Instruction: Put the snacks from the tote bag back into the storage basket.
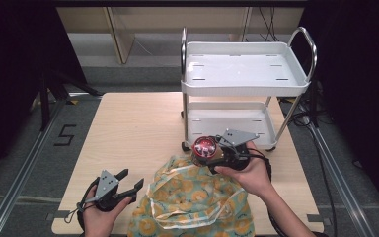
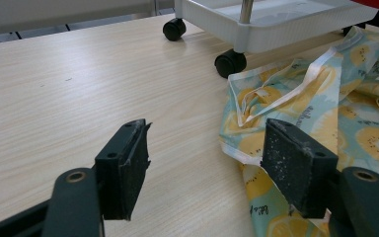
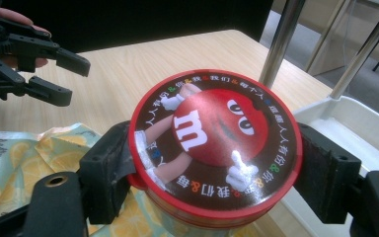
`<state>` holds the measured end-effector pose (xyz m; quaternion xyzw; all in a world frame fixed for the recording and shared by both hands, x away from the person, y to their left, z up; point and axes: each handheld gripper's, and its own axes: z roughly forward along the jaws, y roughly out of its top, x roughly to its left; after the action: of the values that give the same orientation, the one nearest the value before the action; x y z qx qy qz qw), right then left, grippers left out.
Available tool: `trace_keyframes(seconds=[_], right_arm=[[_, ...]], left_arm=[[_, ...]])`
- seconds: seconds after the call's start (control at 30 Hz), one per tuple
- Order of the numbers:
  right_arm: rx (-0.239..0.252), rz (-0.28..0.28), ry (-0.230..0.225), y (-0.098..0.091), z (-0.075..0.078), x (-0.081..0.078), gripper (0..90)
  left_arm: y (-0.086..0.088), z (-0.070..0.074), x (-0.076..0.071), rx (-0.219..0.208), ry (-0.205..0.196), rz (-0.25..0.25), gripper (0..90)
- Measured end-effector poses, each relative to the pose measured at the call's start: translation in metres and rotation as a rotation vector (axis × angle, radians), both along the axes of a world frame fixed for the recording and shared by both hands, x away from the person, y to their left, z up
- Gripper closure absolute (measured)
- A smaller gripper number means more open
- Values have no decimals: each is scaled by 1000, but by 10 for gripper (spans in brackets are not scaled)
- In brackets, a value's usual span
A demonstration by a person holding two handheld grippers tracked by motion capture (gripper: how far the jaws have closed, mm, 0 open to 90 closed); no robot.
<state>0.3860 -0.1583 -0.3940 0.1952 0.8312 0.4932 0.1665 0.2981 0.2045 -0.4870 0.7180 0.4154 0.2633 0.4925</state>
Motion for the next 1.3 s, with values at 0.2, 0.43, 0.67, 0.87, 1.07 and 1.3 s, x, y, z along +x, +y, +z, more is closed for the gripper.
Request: trace_keyframes(seconds=[0.2,0.43,0.67,0.87,1.07,1.3], right_arm=[[8,-13,-6,1,1,1,261],[6,-20,-3,1,2,3,261],[-6,-13,-6,0,3,5,261],[-3,-26,-18,0,4,7,261],[-5,-25,-1,0,4,8,261],[-2,-32,-5,0,4,10,261]], left_arm=[[0,0,0,0,-1,1,337],[0,0,0,1,0,1,337],[0,0,0,0,0,1,338],[0,0,0,-1,-1,2,338],[1,1,-1,11,2,4,338],[1,1,-1,7,0,3,338]])
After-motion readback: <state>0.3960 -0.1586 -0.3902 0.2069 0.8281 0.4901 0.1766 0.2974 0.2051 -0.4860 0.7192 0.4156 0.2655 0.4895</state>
